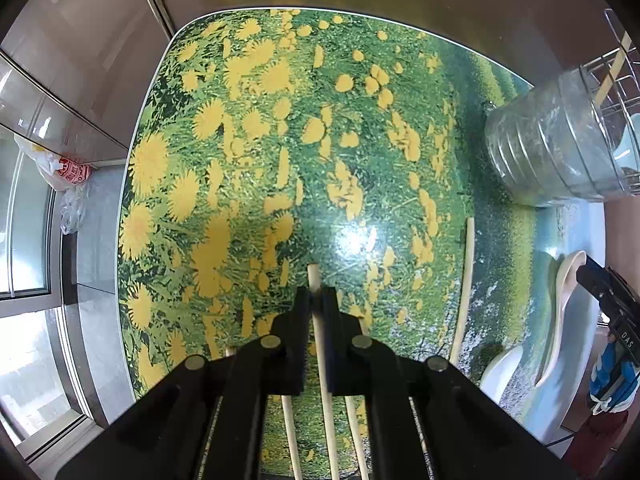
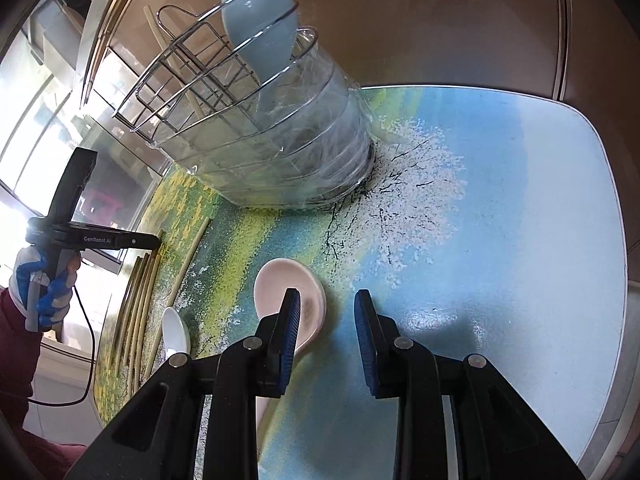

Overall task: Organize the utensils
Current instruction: 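Grasp the pink spoon with the right tool while the left tool grasps another chopstick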

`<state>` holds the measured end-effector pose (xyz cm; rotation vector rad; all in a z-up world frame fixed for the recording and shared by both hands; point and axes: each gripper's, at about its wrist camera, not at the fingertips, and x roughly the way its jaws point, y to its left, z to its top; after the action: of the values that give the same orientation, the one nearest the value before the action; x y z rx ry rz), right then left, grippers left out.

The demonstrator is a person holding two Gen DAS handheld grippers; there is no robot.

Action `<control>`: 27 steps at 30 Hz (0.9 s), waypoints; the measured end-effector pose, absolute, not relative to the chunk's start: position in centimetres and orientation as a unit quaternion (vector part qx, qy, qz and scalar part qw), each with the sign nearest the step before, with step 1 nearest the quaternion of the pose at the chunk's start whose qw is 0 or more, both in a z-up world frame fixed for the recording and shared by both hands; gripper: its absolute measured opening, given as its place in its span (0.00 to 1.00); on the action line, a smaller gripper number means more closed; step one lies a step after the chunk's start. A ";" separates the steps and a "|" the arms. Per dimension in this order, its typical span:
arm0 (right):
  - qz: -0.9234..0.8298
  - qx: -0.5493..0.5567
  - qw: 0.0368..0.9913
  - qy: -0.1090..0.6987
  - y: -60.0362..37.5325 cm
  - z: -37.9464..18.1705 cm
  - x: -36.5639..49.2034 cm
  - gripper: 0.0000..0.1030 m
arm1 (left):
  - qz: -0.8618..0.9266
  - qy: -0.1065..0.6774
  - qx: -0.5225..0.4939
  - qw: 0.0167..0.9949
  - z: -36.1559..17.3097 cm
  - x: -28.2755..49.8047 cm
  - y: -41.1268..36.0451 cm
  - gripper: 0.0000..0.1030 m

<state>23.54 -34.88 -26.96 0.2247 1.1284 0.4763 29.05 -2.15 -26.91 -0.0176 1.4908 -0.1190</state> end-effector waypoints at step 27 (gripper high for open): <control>0.247 0.085 0.814 0.519 -34.5 -26.3 23.4 0.06 | -0.057 0.657 -0.018 0.752 -26.4 28.7 -2.2 0.04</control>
<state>23.39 -34.45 -26.28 0.1806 1.1082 0.5262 28.65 -2.24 -26.44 -0.0402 1.4337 -0.1240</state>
